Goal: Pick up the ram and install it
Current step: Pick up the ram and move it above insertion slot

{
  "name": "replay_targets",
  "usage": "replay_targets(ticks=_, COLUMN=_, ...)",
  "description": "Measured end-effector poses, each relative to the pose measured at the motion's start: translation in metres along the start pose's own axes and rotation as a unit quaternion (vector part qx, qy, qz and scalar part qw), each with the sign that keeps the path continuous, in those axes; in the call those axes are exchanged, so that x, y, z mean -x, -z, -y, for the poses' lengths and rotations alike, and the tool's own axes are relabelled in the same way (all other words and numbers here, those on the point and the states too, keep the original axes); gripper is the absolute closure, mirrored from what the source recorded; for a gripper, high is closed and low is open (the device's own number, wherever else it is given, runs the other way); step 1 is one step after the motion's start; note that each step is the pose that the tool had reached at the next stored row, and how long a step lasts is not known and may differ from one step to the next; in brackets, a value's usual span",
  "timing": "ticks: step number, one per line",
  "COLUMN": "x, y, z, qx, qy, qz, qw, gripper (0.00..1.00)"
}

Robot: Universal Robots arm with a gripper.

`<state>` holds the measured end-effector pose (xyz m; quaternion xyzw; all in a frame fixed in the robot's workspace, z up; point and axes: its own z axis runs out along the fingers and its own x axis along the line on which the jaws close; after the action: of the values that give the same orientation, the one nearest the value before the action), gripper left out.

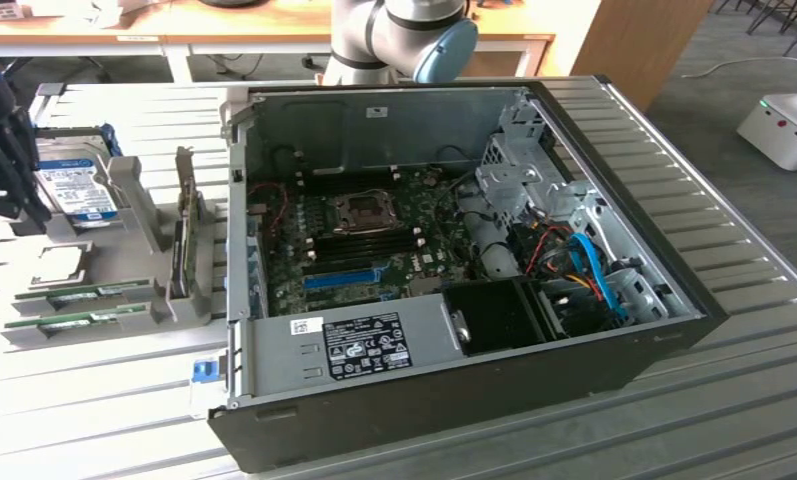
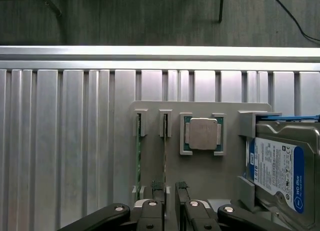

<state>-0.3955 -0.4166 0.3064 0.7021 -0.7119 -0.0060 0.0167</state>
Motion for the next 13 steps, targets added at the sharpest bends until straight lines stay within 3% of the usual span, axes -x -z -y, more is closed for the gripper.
replay_targets(ticks=13, x=0.000, y=-0.0215, z=0.0007, qx=0.0000, qy=0.000, qz=0.0000, qw=1.0000, gripper=0.76)
